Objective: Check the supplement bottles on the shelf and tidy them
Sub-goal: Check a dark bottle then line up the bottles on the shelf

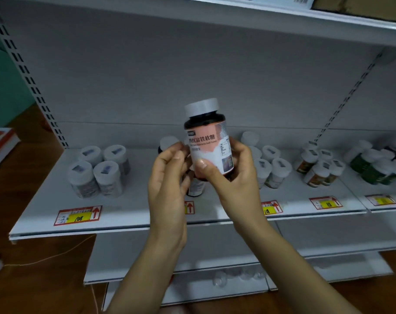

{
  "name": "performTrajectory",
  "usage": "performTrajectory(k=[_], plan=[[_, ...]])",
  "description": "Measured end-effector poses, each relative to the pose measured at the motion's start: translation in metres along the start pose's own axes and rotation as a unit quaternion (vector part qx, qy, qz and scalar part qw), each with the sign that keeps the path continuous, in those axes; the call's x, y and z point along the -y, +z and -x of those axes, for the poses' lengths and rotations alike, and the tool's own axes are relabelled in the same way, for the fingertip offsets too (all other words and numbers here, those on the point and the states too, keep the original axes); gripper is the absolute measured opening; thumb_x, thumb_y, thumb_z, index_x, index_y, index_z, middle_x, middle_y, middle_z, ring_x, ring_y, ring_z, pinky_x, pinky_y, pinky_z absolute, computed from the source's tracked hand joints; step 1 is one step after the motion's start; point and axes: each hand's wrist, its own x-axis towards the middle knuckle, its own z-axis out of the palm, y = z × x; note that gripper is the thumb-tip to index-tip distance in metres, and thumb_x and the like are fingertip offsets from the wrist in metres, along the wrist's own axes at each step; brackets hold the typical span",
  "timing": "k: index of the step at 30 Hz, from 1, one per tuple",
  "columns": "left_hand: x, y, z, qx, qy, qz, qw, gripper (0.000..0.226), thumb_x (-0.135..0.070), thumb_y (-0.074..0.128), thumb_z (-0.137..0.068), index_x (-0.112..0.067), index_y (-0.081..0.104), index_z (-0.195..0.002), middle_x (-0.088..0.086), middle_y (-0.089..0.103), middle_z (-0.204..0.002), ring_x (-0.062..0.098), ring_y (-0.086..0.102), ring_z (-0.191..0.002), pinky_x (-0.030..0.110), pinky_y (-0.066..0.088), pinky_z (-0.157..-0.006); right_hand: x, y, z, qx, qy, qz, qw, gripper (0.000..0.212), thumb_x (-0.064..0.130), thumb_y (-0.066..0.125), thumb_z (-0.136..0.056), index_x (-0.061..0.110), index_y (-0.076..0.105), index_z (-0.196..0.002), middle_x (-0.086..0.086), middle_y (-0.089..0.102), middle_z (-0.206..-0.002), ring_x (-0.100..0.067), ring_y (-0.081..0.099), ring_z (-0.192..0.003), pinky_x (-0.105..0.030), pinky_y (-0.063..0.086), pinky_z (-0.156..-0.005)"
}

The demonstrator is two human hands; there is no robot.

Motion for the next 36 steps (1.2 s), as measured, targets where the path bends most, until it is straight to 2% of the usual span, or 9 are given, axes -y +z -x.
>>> performTrajectory(k=[5,11,14,16,19,21,28,32,36], plan=[[0.004,0.029,0.008,0.073,0.006,-0.055,0.996,0.037,-0.029,0.061,-0.088,-0.014,0.061,-0.121,0.001,0.071,-0.111,0.015,0.066,-0.107,0.031,0.052,-0.093,0.006,-0.032,0.003,-0.043,-0.057,0.055,0.996,0.057,0.020,0.079,-0.074,0.022,0.047,-0.121,0.010,0.062,-0.111,-0.007,0.064,-0.100,-0.026,0.054,-0.083],[0.041,0.106,0.029,0.272,-0.076,-0.069,0.957,0.069,-0.038,0.077,-0.068,-0.011,0.052,-0.127,0.002,0.071,-0.111,0.015,0.068,-0.102,0.019,0.053,-0.077,0.016,-0.117,0.040,-0.150,-0.152,0.213,0.953,0.049,0.018,0.068,-0.084,0.017,0.051,-0.130,0.000,0.055,-0.127,-0.017,0.054,-0.120,-0.028,0.047,-0.097],[0.072,0.159,0.054,0.321,-0.112,-0.080,0.937,0.065,-0.029,0.081,-0.069,-0.005,0.054,-0.123,0.003,0.072,-0.100,0.013,0.070,-0.087,0.020,0.053,-0.066,0.023,-0.178,0.071,-0.198,-0.167,0.292,0.921,0.045,0.024,0.061,-0.088,0.010,0.056,-0.130,-0.004,0.054,-0.131,-0.012,0.049,-0.126,-0.025,0.043,-0.102],[0.097,0.195,0.078,0.358,-0.123,-0.101,0.920,0.062,-0.026,0.081,-0.070,-0.004,0.055,-0.121,0.006,0.071,-0.097,0.013,0.068,-0.082,0.022,0.053,-0.062,0.032,-0.223,0.095,-0.225,-0.148,0.304,0.914,0.041,0.024,0.062,-0.089,0.010,0.059,-0.128,-0.001,0.055,-0.131,-0.008,0.049,-0.126,-0.024,0.043,-0.101],[0.137,0.248,0.131,0.414,-0.135,-0.129,0.891,0.062,-0.026,0.080,-0.071,-0.011,0.051,-0.124,0.007,0.070,-0.110,0.016,0.069,-0.095,0.032,0.058,-0.076,0.050,-0.299,0.139,-0.272,-0.086,0.309,0.907,0.036,0.023,0.063,-0.089,0.020,0.059,-0.124,0.009,0.058,-0.127,-0.002,0.051,-0.123,-0.022,0.045,-0.099],[0.161,0.280,0.175,0.454,-0.134,-0.149,0.868,0.064,-0.028,0.082,-0.070,-0.014,0.051,-0.123,0.004,0.069,-0.110,0.013,0.069,-0.096,0.027,0.056,-0.077,0.065,-0.352,0.174,-0.299,-0.047,0.340,0.890,0.038,0.029,0.062,-0.088,0.028,0.055,-0.126,0.014,0.057,-0.126,0.002,0.051,-0.121,-0.015,0.042,-0.098],[0.245,0.368,0.318,0.600,-0.063,-0.246,0.758,0.053,-0.023,0.080,-0.076,-0.024,0.051,-0.120,-0.008,0.064,-0.115,0.006,0.063,-0.101,0.020,0.053,-0.082,0.120,-0.517,0.292,-0.338,0.070,0.441,0.828,0.074,0.056,0.057,-0.083,0.034,0.030,-0.148,0.011,0.041,-0.148,0.003,0.042,-0.127,-0.003,0.033,-0.096],[0.292,0.414,0.385,0.666,-0.020,-0.284,0.690,0.062,-0.022,0.081,-0.074,-0.024,0.044,-0.123,-0.008,0.056,-0.117,0.012,0.057,-0.108,0.022,0.050,-0.085,0.140,-0.595,0.330,-0.326,0.142,0.475,0.805,0.082,0.058,0.058,-0.084,0.044,0.012,-0.150,0.014,0.024,-0.157,-0.008,0.046,-0.129,-0.025,0.044,-0.099],[0.337,0.463,0.433,0.727,0.002,-0.287,0.624,0.057,-0.027,0.080,-0.073,-0.026,0.043,-0.117,-0.016,0.058,-0.102,0.001,0.060,-0.087,0.009,0.049,-0.060,0.143,-0.665,0.340,-0.275,0.190,0.547,0.767,0.079,0.065,0.053,-0.085,0.039,0.017,-0.151,0.010,0.030,-0.156,-0.013,0.037,-0.138,-0.039,0.041,-0.106]])
